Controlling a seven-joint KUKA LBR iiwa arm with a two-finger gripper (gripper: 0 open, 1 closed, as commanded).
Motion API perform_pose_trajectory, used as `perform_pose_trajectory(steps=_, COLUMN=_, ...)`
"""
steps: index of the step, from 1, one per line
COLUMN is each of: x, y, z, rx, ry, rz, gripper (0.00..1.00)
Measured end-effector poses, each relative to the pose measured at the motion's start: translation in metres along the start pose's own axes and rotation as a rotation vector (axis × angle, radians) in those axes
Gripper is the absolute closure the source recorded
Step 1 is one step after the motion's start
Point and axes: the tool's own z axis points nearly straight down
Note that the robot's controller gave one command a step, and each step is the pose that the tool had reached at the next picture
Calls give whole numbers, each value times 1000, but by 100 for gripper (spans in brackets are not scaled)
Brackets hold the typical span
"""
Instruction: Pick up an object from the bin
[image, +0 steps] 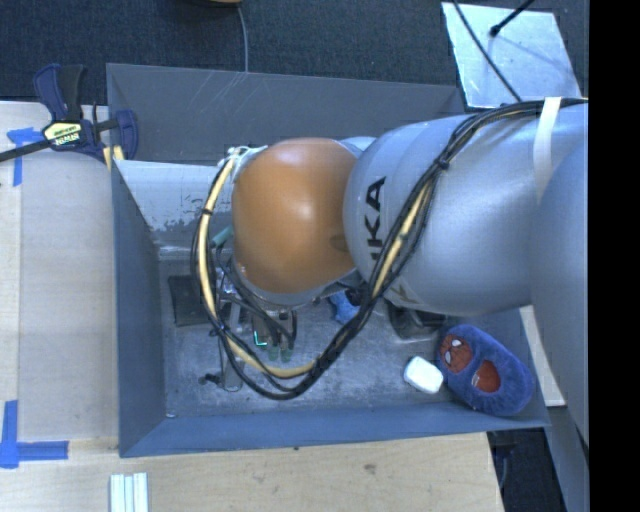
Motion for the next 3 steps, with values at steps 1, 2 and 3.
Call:
perform_pose_trajectory(steps=1, x=-103, y=-49, z=135, rx=1, ry=-7, rz=1, gripper=0)
perform_pose_trajectory(steps=2, x=-85, y=-7, z=131, rx=-2, ry=-7, rz=42, gripper=0)
perform_pose_trajectory(steps=3, x=-85, y=-7, z=131, rx=-2, ry=-8, rz=43, gripper=0)
